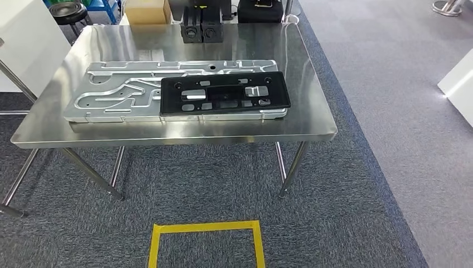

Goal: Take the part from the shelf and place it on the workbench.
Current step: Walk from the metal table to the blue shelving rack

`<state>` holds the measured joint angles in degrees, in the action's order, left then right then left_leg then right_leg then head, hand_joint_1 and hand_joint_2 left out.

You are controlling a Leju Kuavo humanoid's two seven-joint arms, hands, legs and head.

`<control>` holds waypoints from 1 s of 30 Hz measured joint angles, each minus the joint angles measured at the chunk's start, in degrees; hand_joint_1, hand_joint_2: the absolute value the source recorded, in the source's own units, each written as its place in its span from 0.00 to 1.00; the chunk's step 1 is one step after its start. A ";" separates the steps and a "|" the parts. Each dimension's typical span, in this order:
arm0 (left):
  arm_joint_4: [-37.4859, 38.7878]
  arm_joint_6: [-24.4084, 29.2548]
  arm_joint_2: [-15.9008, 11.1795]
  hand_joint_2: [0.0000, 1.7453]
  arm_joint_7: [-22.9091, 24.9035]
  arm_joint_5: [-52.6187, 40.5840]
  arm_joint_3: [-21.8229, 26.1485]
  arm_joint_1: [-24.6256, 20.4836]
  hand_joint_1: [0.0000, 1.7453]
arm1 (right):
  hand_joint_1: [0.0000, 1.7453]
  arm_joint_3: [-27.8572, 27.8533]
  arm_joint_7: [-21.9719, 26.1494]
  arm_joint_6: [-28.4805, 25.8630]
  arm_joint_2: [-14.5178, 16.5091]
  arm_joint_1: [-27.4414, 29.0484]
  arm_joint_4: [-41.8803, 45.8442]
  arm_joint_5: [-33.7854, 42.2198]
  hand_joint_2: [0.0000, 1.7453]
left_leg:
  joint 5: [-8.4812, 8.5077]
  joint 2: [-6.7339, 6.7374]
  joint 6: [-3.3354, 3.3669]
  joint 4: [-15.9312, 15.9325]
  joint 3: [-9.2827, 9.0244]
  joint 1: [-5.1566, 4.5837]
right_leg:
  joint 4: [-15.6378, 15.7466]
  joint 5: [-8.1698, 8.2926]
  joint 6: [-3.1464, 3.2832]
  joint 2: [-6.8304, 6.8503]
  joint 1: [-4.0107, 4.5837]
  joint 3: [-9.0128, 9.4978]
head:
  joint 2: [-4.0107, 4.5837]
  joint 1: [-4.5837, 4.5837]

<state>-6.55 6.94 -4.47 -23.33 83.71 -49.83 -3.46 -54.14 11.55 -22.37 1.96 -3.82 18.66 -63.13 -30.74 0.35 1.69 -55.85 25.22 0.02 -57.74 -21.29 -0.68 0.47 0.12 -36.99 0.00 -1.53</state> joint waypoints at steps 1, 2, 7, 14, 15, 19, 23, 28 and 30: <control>0.00 0.26 0.26 0.00 0.20 0.00 0.63 -0.01 0.00 | 0.00 0.39 -1.32 1.36 0.22 -0.33 -0.91 -0.35 0.00 | 0.83 0.08 0.47 0.11 0.71 0.08 | -0.75 -1.28 -0.35 -0.13 -0.10 -0.44 | 0.00 0.01; -0.01 0.39 0.48 0.00 0.29 0.00 1.11 0.00 0.00 | 0.00 0.67 -1.91 1.95 0.36 -0.53 -1.59 -0.52 0.00 | 1.72 0.14 0.80 0.23 1.58 0.19 | -2.58 -3.75 -0.71 -0.26 -0.22 -1.10 | 0.00 0.01; -0.01 0.41 0.96 0.00 0.72 0.00 2.46 0.22 0.00 | 0.00 1.82 -3.56 5.20 0.53 -1.33 -3.51 -0.71 0.00 | 5.35 0.24 0.80 -0.24 6.36 0.22 | -16.06 -11.30 -2.02 -0.36 -0.94 -1.95 | 0.00 0.00; -0.05 -1.26 1.32 0.00 4.65 -0.07 2.01 -0.05 0.00 | 0.00 2.57 -9.75 17.06 1.45 -1.27 -5.30 -1.87 0.00 | 9.04 0.26 -1.28 -1.23 9.89 0.24 | 3.43 -9.54 -0.24 -0.40 -0.56 12.87 | 0.00 0.00; -0.05 -1.32 1.36 0.00 4.99 -0.07 1.80 -0.07 0.00 | 0.00 2.79 -10.25 17.75 1.56 -1.19 -5.50 -2.41 0.00 | 9.10 0.22 -1.62 -1.31 10.12 0.38 | 3.44 -8.91 0.20 -0.26 -0.55 12.37 | 0.00 0.00; -0.09 -1.15 1.95 0.00 5.18 -0.05 1.46 0.02 0.00 | 0.00 3.85 -12.55 20.13 1.51 -1.03 -5.88 -4.56 0.00 | -0.42 0.05 -2.27 -10.31 13.01 0.69 | 3.65 -5.93 1.74 0.11 -0.57 9.18 | 0.00 0.00; -0.10 -0.19 2.66 0.00 4.93 -0.02 1.47 -0.01 0.00 | 0.00 4.99 -14.15 22.00 0.83 -0.82 -5.98 -5.68 0.00 | -0.56 0.06 -2.56 -17.62 11.47 0.74 | 2.51 -3.24 1.50 0.25 -0.32 4.70 | 0.00 0.00; -0.36 -1.02 3.86 0.00 6.01 -1.85 -1.17 -0.32 0.00 | 0.00 2.91 -16.70 22.98 0.33 -0.33 -6.04 0.93 0.00 | -1.44 -0.08 -1.31 -1.21 -0.88 0.35 | -0.27 -1.21 0.01 0.28 -0.13 0.70 | 0.00 0.00; -0.42 -2.55 4.02 0.00 6.53 -3.93 -3.38 -0.02 0.00 | 0.00 0.97 -17.83 23.21 0.40 0.21 -6.23 3.31 0.00 | -1.19 0.06 -0.38 -0.56 -0.45 0.25 | -0.39 -0.51 -0.73 0.32 -0.31 0.47 | 0.00 0.01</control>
<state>-6.97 4.39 -0.45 -16.80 79.78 -53.20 -3.47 -53.17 -6.28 0.84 2.36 -3.60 12.43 -59.82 -31.93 0.41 1.31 -56.41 24.77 0.27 -58.13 -21.80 -1.41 0.79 -0.19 -36.52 0.00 -1.52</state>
